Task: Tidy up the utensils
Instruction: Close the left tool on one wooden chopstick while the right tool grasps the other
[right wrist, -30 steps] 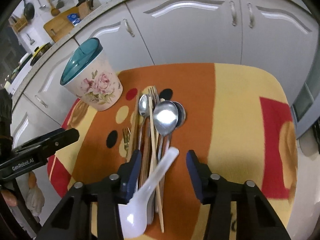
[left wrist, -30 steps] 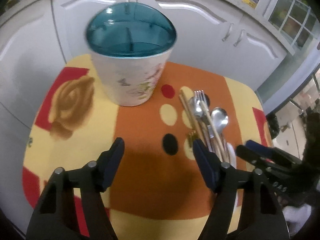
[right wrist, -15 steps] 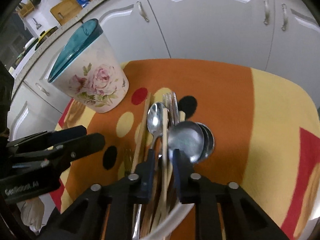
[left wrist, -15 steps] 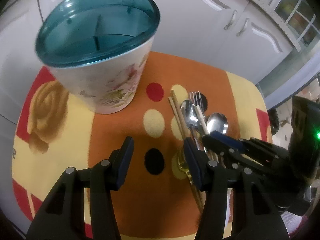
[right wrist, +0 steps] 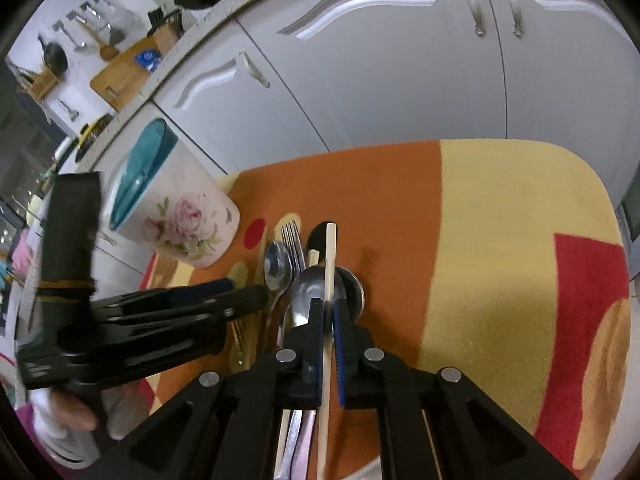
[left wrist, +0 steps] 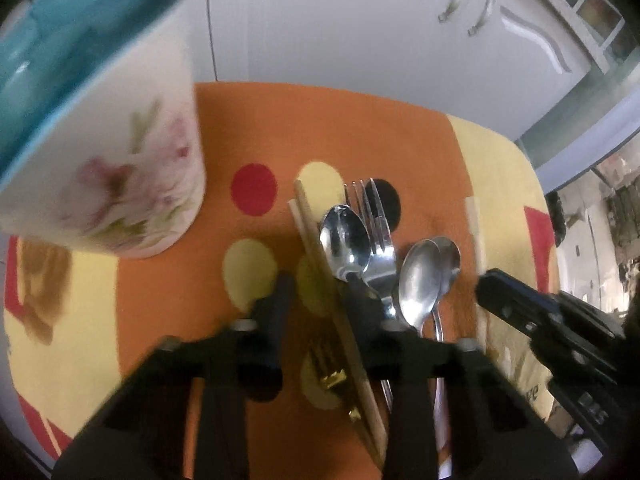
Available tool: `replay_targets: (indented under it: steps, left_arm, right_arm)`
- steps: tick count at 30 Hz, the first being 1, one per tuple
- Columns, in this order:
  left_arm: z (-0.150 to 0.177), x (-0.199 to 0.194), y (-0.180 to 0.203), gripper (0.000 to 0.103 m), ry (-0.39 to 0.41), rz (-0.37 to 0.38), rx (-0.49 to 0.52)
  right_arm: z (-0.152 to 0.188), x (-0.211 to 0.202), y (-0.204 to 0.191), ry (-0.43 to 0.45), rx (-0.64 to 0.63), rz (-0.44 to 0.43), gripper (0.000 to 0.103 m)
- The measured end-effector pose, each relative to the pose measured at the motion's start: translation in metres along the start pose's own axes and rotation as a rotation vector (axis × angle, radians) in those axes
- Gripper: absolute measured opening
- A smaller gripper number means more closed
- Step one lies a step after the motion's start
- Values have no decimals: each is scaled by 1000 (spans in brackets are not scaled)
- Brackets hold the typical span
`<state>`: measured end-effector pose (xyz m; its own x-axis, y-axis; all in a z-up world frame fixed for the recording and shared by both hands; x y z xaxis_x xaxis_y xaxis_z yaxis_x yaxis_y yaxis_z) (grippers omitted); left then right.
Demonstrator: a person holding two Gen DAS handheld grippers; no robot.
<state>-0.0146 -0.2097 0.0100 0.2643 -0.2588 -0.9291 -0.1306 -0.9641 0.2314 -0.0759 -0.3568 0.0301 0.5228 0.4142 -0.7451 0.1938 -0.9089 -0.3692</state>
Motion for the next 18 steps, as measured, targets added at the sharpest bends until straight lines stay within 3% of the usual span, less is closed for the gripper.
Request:
replay_targets:
  steps: [7,18]
  left_arm:
    - [-3,-13,-8,6,13,70,-15]
    - [-1,-89,-26,5,132,175,-21]
  right_arm:
    - [-1,-13,-7,37,-12,-9,4]
    - [-16,-42,-25,110,-38,-9,4]
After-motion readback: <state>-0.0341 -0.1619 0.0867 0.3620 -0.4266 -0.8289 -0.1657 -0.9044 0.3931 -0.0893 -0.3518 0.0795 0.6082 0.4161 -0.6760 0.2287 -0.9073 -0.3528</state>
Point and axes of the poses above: each gripper's, at about its wrist camera, not at the fingertips, and x roughly the way its jaws point, y to its right, z to its underside, the point moved 2 cm from there along x, roughly the way its jaws point, and after that the axes turned 11 degrees about -x, right-handed, at the moved point
